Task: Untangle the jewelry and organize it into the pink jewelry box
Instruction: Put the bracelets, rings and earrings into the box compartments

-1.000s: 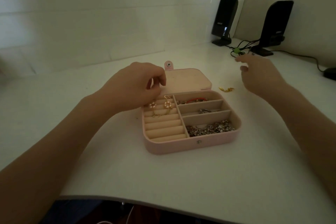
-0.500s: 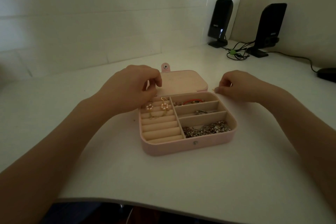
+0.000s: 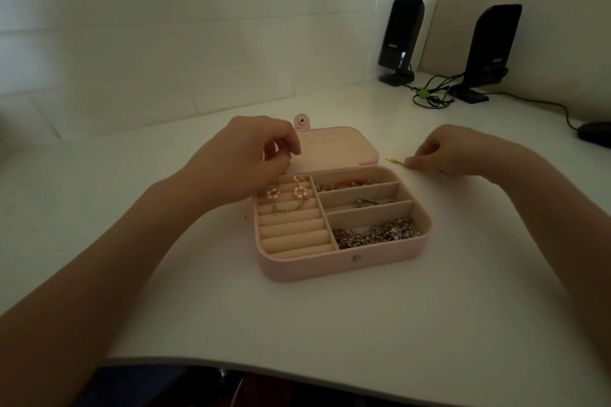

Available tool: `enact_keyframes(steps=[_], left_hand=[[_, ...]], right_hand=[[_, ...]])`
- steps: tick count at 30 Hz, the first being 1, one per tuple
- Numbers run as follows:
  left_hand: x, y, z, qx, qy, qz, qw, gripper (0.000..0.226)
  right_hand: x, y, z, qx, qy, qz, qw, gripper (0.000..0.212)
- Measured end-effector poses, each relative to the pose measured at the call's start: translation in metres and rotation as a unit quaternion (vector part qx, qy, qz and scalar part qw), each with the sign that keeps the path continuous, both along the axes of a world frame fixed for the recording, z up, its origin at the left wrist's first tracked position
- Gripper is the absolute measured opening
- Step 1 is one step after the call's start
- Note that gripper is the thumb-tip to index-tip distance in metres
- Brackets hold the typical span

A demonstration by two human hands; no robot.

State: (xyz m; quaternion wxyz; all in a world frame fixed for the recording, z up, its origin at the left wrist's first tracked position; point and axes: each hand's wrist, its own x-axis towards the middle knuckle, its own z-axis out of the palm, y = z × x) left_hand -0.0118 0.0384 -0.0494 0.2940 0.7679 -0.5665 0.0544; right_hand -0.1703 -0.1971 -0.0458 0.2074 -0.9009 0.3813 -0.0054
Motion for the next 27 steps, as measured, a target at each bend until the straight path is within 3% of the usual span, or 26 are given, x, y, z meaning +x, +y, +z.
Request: enact_keyframes(steps=[4, 6, 9, 12, 16, 21, 27], left_hand=[[0.0, 0.001, 0.0, -0.001, 0.006, 0.002, 1.0, 0.021], [0.0, 0.0, 0.0, -0.008, 0.014, 0.007, 1.0, 0.022], [-0.005, 0.0, 0.0, -0.051, 0.04, 0.008, 0.998, 0.02], [-0.014, -0.002, 0.001, -0.11, 0.074, -0.002, 0.991, 0.016], [-0.025, -0.002, 0.006, -0.157, 0.097, -0.023, 0.982, 0.012], [-0.028, -0.002, 0.01, -0.177, 0.199, -0.061, 0.962, 0.005], [-0.025, 0.0, 0.014, -0.165, 0.26, -0.092, 0.947, 0.009]], right_hand=[[0.003, 0.0, -0.003, -0.008, -0.046, 0.007, 0.999, 0.026], [0.003, 0.004, -0.001, 0.017, -0.134, 0.018, 0.991, 0.018], [0.004, 0.022, 0.009, 0.082, -0.292, 0.06, 0.951, 0.016], [0.007, 0.049, 0.019, 0.172, -0.359, 0.114, 0.91, 0.015], [0.01, 0.078, 0.023, 0.225, -0.383, 0.164, 0.881, 0.012], [0.013, 0.101, 0.013, 0.321, -0.365, 0.21, 0.848, 0.011], [0.012, 0.109, 0.014, 0.308, -0.366, 0.227, 0.848, 0.013]])
